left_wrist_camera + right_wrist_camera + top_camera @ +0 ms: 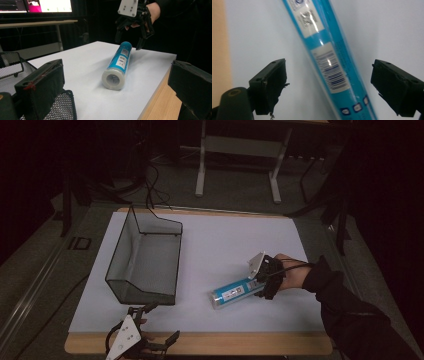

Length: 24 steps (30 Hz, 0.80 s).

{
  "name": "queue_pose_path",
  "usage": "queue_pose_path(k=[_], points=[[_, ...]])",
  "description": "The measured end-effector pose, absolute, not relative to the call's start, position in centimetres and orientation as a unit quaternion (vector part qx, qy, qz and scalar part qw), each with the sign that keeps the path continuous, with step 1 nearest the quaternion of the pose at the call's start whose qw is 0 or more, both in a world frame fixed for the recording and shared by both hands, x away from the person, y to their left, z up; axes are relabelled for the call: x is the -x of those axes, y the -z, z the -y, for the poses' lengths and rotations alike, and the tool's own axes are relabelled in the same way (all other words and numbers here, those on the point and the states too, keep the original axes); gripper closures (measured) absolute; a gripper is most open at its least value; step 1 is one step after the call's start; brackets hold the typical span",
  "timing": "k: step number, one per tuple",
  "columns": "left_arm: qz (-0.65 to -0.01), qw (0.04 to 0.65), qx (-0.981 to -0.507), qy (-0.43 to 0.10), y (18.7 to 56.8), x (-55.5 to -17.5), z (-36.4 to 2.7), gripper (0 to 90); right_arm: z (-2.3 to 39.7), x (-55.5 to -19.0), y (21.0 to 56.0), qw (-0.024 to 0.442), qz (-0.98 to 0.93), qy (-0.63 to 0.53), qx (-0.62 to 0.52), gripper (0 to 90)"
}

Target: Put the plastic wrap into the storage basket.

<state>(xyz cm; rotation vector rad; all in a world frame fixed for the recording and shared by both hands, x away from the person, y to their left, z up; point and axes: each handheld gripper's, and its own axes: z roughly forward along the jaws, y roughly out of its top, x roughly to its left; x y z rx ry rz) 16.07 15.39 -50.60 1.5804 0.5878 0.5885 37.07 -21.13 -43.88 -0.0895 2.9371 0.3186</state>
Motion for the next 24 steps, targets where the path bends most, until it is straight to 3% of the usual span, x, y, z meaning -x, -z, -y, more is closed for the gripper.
queue_pose_path(k=[10,17,24], points=[[-0.259,0.625,-0.688,-0.262,50.6,-16.0,-15.5,1.2,19.7,-37.7,46.7,0.115,-0.989,-0.058,0.075,13.3],[-0.26,0.625,-0.689,-0.258,50.7,-16.0,-15.6,1.2,19.2,-38.2,48.8,0.105,-0.99,-0.042,0.085,14.6],[-0.26,0.624,-0.69,-0.258,50.7,-16.1,-15.5,1.2,19.1,-38.8,49.7,0.097,-0.99,-0.044,0.096,23.4]])
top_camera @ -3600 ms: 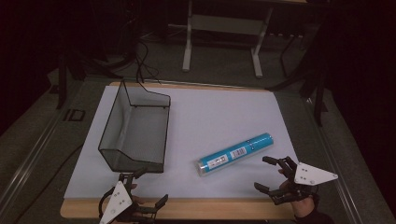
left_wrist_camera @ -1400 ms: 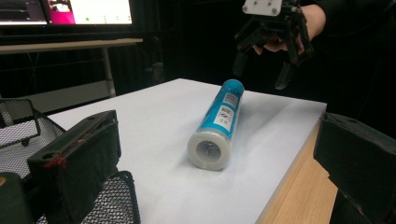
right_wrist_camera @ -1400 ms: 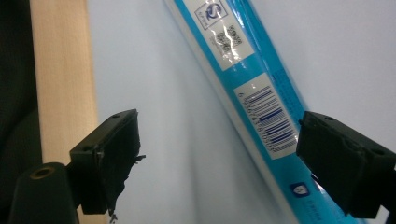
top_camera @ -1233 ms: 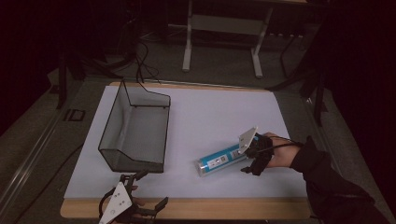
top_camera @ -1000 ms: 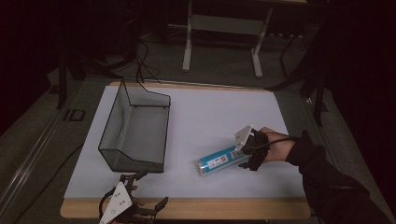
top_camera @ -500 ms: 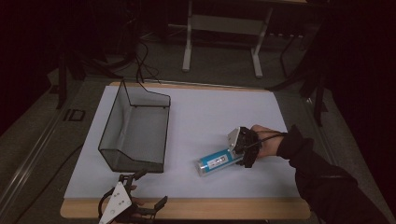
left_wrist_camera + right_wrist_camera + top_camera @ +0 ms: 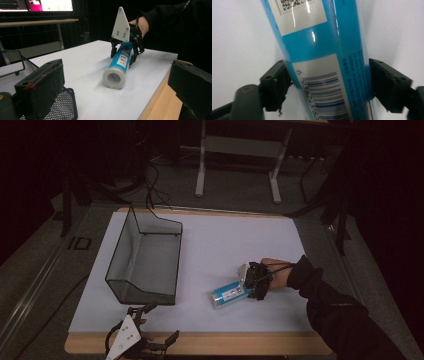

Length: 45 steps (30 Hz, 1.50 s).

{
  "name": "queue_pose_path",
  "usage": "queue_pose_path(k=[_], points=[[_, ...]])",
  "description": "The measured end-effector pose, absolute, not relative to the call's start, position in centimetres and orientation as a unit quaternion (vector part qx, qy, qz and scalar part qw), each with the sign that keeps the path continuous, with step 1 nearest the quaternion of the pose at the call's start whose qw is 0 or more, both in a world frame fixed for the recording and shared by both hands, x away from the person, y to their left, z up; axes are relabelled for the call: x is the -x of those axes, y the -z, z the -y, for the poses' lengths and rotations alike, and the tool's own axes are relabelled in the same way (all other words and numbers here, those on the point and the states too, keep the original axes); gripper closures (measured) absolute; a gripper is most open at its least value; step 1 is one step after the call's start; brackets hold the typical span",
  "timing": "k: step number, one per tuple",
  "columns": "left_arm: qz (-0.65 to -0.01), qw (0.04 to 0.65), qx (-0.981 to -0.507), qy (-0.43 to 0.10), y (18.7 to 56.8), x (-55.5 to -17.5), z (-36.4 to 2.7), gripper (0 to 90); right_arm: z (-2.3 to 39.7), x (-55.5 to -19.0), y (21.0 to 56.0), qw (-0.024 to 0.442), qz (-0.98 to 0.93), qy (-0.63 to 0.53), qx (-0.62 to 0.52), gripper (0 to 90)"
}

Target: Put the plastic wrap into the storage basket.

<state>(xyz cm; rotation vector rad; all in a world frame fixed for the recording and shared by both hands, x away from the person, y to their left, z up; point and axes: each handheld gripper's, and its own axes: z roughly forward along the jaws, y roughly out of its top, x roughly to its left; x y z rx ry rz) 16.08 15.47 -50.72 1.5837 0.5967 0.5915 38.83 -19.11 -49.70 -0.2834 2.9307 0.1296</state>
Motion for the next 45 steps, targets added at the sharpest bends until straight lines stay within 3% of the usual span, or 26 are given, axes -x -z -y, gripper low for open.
queue_pose_path(k=[7,17,32,38,45], points=[[-0.26,0.622,-0.691,-0.26,50.7,-16.1,-15.5,1.2,18.6,-38.6,49.6,0.103,-0.987,-0.023,0.12,26.1],[-0.259,0.623,-0.69,-0.263,50.7,-16.1,-15.5,1.2,18.9,-39.4,47.7,0.084,-0.992,-0.066,0.061,30.0],[-0.258,0.627,-0.686,-0.265,50.6,-16.1,-15.5,1.2,20.8,-42.4,41.2,0.067,-0.963,-0.162,-0.204,31.8],[-0.256,0.627,-0.685,-0.268,50.6,-16.0,-15.5,1.2,21.4,-43.2,41.7,0.108,-0.936,-0.2,-0.269,31.9],[-0.253,0.627,-0.686,-0.267,50.6,-16.1,-15.4,1.2,22.2,-45.3,44.0,0.122,-0.904,-0.242,-0.33,32.0]])
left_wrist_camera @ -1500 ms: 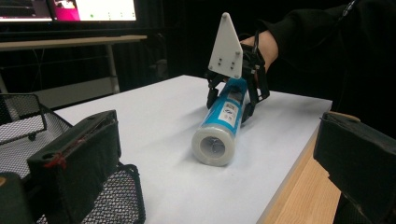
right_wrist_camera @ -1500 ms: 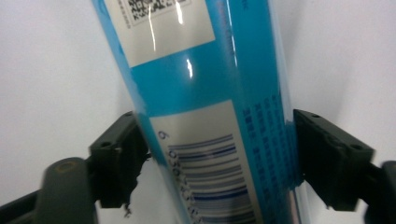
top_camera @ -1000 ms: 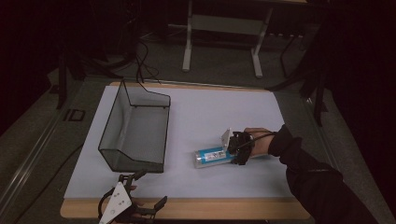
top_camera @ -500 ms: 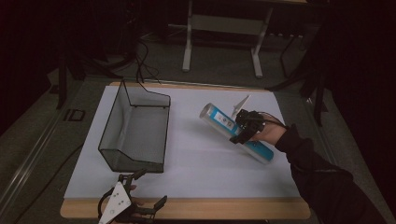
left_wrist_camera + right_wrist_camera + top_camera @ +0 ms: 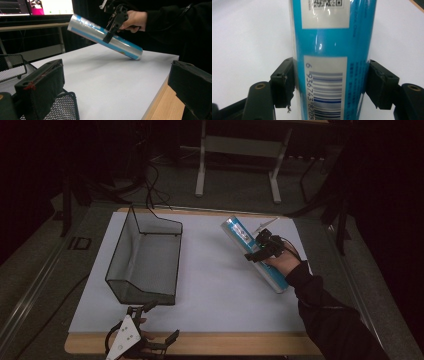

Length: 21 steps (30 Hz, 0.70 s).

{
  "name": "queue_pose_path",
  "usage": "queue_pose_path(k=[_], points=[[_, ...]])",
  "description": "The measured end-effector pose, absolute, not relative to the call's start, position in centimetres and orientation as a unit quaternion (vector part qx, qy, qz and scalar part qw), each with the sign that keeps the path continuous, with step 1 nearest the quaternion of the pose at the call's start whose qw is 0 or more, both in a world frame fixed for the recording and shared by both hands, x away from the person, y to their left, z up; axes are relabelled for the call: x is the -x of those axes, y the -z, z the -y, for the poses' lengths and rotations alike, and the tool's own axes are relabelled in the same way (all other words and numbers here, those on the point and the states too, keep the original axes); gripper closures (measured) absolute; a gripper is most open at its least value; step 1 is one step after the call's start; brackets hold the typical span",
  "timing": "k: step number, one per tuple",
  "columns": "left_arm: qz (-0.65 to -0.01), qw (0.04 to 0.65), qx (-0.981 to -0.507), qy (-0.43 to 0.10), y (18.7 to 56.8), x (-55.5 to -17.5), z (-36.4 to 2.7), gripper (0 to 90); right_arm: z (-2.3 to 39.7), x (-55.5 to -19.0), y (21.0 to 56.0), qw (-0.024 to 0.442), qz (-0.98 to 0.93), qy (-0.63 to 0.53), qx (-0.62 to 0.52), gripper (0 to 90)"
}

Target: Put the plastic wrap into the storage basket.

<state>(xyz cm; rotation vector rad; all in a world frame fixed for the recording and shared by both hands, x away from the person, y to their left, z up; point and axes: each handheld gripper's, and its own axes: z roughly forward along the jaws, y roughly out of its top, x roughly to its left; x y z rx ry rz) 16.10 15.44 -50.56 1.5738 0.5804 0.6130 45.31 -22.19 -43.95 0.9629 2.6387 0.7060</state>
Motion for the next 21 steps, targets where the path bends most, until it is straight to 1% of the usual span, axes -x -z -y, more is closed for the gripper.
queue_pose_path(k=[2,5,7,12,17,21], points=[[-0.253,0.628,-0.686,-0.267,50.6,-16.1,-15.4,1.3,22.1,-45.5,44.3,0.127,-0.902,-0.241,-0.335,32.0],[-0.252,0.628,-0.686,-0.267,50.5,-16.1,-15.5,1.2,21.3,-46.6,45.6,0.122,-0.905,-0.214,-0.347,32.0],[-0.252,0.628,-0.686,-0.267,50.5,-16.1,-15.5,1.2,21.3,-46.6,45.6,0.122,-0.905,-0.214,-0.347,32.0],[-0.246,0.629,-0.688,-0.267,50.5,-15.9,-15.5,1.2,20.0,-48.2,48.0,0.104,-0.914,-0.163,-0.356,32.0],[-0.246,0.629,-0.688,-0.266,50.5,-15.9,-15.5,1.2,19.5,-48.5,49.2,0.098,-0.92,-0.142,-0.351,31.9],[-0.244,0.629,-0.689,-0.265,50.6,-15.9,-15.4,1.2,19.5,-48.5,49.5,0.097,-0.92,-0.145,-0.351,31.9]])
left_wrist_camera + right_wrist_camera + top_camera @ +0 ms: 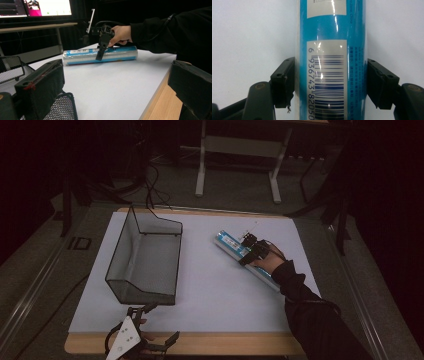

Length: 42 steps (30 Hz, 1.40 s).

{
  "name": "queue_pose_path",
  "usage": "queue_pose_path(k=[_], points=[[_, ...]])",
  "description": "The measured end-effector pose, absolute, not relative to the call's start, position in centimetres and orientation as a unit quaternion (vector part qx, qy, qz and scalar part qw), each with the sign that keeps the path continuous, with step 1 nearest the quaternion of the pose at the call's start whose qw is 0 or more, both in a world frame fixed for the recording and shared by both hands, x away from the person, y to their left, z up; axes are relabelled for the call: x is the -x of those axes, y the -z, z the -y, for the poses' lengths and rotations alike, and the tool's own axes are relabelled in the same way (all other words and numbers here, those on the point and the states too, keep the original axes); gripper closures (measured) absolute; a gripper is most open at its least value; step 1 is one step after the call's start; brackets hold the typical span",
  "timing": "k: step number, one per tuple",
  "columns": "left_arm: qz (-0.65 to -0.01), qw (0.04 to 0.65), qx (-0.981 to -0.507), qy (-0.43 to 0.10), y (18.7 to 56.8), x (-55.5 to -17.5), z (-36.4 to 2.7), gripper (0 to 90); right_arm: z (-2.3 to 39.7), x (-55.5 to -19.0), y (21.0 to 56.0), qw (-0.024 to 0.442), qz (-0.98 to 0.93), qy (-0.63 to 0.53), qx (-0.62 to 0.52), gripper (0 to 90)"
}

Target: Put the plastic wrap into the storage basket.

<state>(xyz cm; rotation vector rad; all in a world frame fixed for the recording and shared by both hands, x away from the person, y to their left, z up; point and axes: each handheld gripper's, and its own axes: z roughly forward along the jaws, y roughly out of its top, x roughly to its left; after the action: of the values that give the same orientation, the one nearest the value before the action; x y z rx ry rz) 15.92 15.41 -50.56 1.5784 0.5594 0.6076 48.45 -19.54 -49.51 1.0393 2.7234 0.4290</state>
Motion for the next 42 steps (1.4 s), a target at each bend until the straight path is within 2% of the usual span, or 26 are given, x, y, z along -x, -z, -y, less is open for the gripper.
queue_pose_path(k=[12,16,17,20,21,22,24,26,28,35,38,39,41,42], points=[[-0.24,0.626,-0.692,-0.266,50.6,-15.9,-15.2,1.2,19.3,-48.7,49.5,0.092,-0.928,-0.129,-0.338,30.9],[-0.236,0.625,-0.695,-0.267,50.6,-15.8,-15.2,1.2,19.2,-48.9,49.4,0.082,-0.935,-0.114,-0.326,28.8],[-0.236,0.626,-0.694,-0.266,50.6,-15.8,-15.2,1.2,19.4,-49.3,49.3,0.07,-0.933,-0.102,-0.337,24.9],[-0.236,0.626,-0.694,-0.266,50.6,-15.8,-15.2,1.2,19.6,-49.6,49.0,0.053,-0.929,-0.105,-0.351,25.7],[-0.236,0.626,-0.694,-0.266,50.6,-15.8,-15.2,1.2,19.8,-49.6,48.9,0.054,-0.93,-0.109,-0.347,28.9],[-0.236,0.626,-0.694,-0.265,50.6,-15.8,-15.2,1.2,19.9,-49.9,48.7,0.051,-0.929,-0.105,-0.35,23.3],[-0.235,0.627,-0.694,-0.265,50.6,-15.8,-15.2,1.2,20.0,-50.0,48.7,0.051,-0.928,-0.104,-0.354,23.2],[-0.234,0.627,-0.694,-0.264,50.6,-15.7,-15.2,1.2,20.1,-50.2,48.9,0.053,-0.93,-0.1,-0.349,15.6],[-0.234,0.628,-0.694,-0.264,50.6,-15.7,-15.2,1.2,20.1,-50.3,49.0,0.052,-0.93,-0.099,-0.351,13.1],[-0.234,0.628,-0.695,-0.26,50.6,-15.8,-15.1,1.2,19.9,-50.2,50.2,0.064,-0.935,-0.073,-0.342,12.9],[-0.234,0.628,-0.695,-0.26,50.6,-15.8,-15.1,1.2,19.5,-50.3,50.3,0.072,-0.937,-0.073,-0.335,16.8],[-0.234,0.628,-0.696,-0.259,50.6,-15.8,-15.1,1.2,19.3,-50.3,50.3,0.066,-0.938,-0.075,-0.333,22.1],[-0.234,0.628,-0.696,-0.259,50.6,-15.8,-15.1,1.2,19.2,-50.3,50.3,0.062,-0.938,-0.077,-0.331,22.6],[-0.234,0.628,-0.696,-0.258,50.6,-15.8,-15.1,1.2,18.8,-50.3,50.5,0.059,-0.941,-0.07,-0.325,25.6]])
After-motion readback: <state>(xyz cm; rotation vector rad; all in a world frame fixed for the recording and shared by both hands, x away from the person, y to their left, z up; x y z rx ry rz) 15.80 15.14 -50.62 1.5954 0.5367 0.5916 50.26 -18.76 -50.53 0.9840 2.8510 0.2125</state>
